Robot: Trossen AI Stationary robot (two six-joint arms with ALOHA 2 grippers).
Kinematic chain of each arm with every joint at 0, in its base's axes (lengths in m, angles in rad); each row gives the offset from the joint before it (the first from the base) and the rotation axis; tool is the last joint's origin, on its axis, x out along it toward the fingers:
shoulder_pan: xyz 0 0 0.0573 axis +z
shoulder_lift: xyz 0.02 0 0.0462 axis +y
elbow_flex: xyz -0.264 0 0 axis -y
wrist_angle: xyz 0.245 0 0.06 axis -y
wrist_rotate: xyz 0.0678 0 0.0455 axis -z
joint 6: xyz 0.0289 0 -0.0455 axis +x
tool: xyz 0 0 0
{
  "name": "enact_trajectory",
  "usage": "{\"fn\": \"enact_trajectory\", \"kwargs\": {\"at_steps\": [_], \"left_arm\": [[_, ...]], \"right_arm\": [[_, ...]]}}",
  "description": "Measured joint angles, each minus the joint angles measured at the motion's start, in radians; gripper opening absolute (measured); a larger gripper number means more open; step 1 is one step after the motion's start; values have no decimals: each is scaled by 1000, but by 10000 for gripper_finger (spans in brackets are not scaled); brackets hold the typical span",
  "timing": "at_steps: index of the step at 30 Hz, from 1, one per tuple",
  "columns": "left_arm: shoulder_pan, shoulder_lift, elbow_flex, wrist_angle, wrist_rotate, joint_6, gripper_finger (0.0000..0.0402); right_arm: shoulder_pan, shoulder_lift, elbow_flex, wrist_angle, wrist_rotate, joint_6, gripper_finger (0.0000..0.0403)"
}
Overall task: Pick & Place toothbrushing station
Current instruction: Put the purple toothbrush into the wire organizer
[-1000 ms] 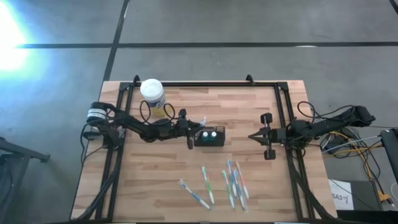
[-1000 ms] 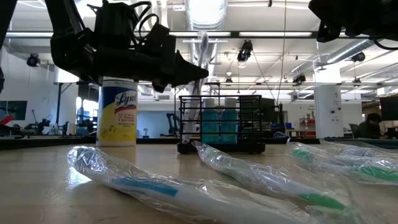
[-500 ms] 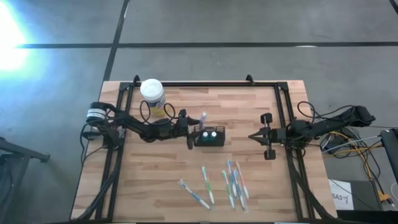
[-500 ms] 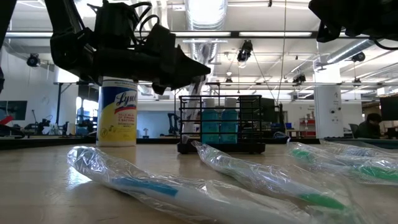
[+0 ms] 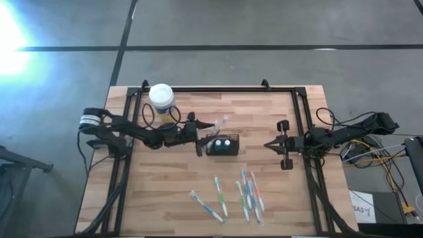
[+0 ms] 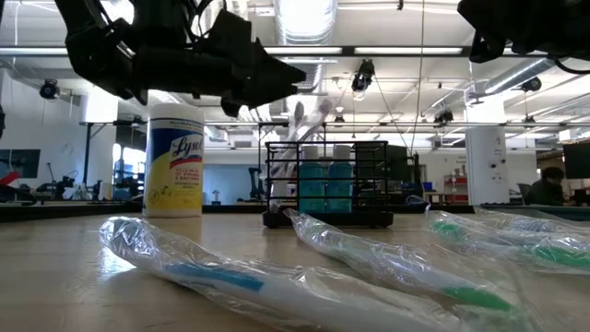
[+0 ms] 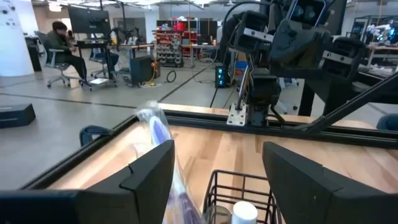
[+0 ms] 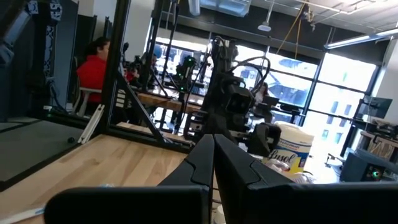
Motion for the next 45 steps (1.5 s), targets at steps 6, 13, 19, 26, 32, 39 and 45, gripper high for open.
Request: {"fn": "enact_trajectory", "kwargs": {"at_steps": [6,13,19,26,32,39,45], "left_arm": [[0,-93,5,-37,-3,90,245],[30,-215,222,-489,3,175,233],[56,-145,555,-928,3,239,130],[119,33,905,-1294,2,197,10],[142,208,1118,-1504,7,206,4],[148,310,1194,-1589,7,236,4],[158,304,1194,-1675,3,203,4]], "right_arm": [[0,0,0,0,0,0,8],[0,0,0,2,0,-2,8],[0,0,0,9,1,-5,8],[0,0,0,7,1,-4,8],[0,0,0,4,0,-2,8],[0,0,0,-3,0,-4,8],[0,0,0,-12,0,-7,8]]}}
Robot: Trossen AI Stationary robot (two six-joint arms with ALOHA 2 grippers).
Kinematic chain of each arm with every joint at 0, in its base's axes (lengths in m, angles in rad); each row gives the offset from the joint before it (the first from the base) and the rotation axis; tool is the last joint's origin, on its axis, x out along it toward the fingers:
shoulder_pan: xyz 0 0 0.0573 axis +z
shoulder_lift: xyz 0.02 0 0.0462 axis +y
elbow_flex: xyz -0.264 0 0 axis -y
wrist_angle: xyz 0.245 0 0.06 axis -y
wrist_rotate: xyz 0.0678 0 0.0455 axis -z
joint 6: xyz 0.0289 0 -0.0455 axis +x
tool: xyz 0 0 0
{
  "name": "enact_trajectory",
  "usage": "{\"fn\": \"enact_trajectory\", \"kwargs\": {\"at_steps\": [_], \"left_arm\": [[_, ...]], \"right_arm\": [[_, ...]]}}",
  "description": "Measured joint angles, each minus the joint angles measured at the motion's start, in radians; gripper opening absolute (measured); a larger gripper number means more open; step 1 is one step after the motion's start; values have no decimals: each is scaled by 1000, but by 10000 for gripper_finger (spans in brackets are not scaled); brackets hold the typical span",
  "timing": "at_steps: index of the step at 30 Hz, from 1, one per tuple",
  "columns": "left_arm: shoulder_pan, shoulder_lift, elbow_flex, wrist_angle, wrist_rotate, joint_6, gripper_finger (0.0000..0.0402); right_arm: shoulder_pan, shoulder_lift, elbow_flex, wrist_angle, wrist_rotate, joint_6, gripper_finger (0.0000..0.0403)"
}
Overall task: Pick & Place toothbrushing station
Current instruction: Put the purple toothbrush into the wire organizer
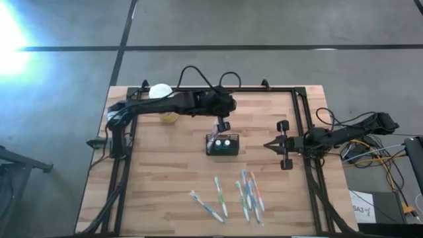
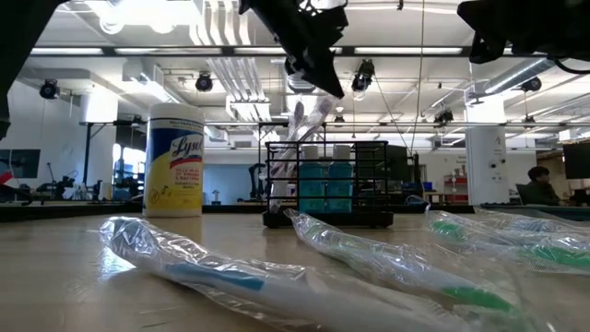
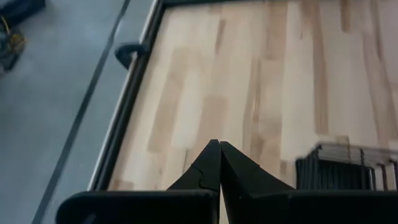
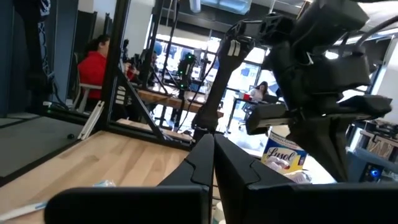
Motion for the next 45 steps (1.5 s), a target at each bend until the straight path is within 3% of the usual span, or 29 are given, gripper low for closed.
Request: {"fn": "enact_trajectory", "kwargs": {"at_steps": [5,14,21,26,31,38,45], "left_arm": [[-2,-1,-1,-109,7,-14,3],[-17,-1,-2,-144,48,-27,3],[-17,-26,-1,-74,-36,-34,16],[-17,-43,2,-62,-69,-76,54],[-15,-43,2,-119,47,-131,116],[-17,-42,2,-135,62,-196,211],[-17,-36,-20,-125,78,-250,241]], "right_arm": [[0,0,0,0,0,-1,8],[0,-1,0,2,0,4,8],[0,0,0,2,0,7,8],[0,0,0,2,0,7,8],[0,0,0,2,0,7,8],[0,0,0,3,0,7,8],[0,0,0,13,0,7,8]]}}
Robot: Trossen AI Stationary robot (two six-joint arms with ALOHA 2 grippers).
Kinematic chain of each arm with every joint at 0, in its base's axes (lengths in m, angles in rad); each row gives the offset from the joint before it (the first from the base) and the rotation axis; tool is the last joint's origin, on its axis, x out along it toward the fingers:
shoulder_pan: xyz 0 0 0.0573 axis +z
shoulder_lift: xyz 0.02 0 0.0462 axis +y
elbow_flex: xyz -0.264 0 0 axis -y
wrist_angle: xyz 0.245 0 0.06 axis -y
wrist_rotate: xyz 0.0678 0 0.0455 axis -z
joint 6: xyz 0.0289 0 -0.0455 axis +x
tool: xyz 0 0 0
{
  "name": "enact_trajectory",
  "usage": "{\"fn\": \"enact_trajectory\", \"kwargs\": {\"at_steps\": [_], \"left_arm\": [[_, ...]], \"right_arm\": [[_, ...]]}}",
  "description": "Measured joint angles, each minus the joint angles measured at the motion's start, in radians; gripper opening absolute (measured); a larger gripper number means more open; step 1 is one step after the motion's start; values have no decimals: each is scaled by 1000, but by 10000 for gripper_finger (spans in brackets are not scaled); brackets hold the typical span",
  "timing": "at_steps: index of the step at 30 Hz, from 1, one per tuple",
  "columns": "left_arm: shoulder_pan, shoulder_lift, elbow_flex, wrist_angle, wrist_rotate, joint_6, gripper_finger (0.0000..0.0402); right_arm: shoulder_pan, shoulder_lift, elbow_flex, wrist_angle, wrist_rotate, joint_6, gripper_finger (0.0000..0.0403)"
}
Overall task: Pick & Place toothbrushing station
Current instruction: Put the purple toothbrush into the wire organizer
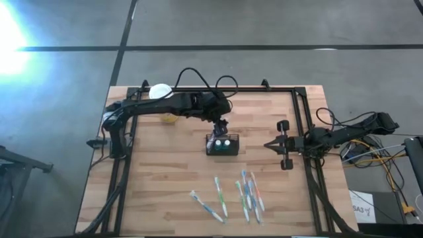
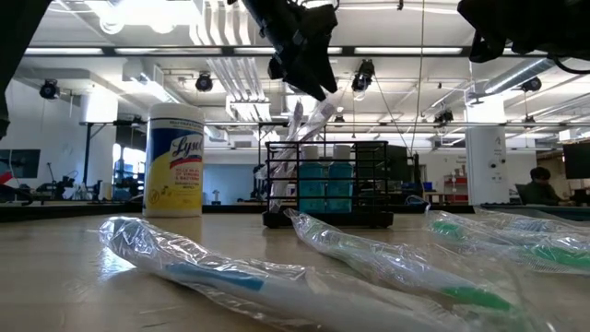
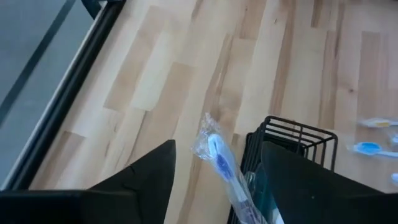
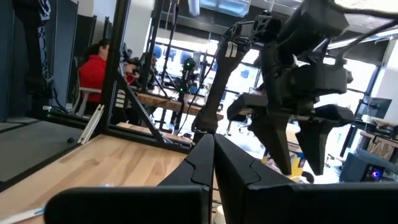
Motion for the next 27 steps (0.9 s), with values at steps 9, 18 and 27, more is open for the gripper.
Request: {"fn": "enact_trajectory", "kwargs": {"at_steps": [9,18,27], "left_arm": [[0,6,-64,73,-8,2,239],[2,6,-93,108,-9,73,229],[3,6,-97,122,-9,155,94]], "right_arm": [[0,0,0,0,0,18,8],[0,0,0,13,0,18,8],[0,0,0,14,0,18,8]]}}
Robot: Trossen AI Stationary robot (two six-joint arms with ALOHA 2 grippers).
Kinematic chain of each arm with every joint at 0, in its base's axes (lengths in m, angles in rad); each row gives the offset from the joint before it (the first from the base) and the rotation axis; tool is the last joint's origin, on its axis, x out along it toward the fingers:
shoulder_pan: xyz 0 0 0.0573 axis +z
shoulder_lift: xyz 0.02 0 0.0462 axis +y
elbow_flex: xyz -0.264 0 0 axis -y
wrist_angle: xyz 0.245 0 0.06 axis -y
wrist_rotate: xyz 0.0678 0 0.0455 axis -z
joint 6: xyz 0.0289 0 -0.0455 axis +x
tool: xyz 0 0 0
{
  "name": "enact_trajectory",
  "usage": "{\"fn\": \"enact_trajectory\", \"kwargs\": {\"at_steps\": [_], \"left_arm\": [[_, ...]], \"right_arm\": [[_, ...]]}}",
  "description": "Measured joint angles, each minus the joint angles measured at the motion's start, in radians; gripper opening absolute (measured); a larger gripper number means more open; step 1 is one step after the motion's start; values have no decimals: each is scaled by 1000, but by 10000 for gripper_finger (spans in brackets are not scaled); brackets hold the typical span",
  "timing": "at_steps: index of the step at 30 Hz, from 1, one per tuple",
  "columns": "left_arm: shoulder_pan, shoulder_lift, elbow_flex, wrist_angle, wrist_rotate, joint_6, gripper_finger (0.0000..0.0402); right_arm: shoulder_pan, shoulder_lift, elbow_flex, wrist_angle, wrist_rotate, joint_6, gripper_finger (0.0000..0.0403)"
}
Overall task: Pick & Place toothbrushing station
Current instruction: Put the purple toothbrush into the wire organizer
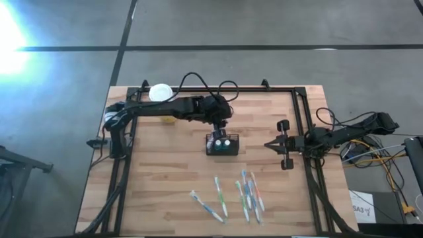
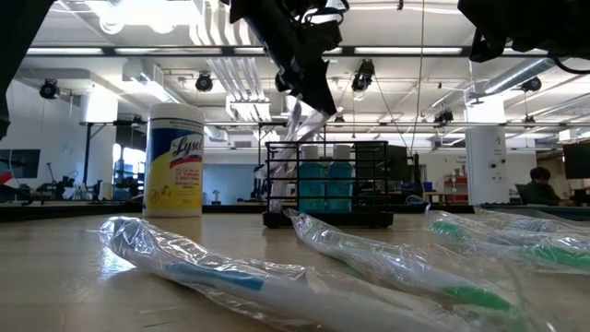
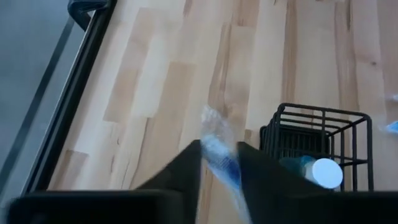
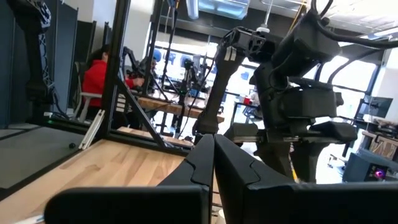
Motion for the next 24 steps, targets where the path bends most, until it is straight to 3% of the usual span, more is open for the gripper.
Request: {"fn": "enact_trajectory", "kwargs": {"at_steps": [3,5,24], "left_arm": [[0,-2,0,12,8,-1,33],[-1,-2,0,18,10,-4,15],[-33,-5,0,98,-18,-58,13]], "right_arm": [[0,0,0,0,0,0,8],[0,0,0,0,0,0,8],[0,0,0,0,0,0,8]]}}
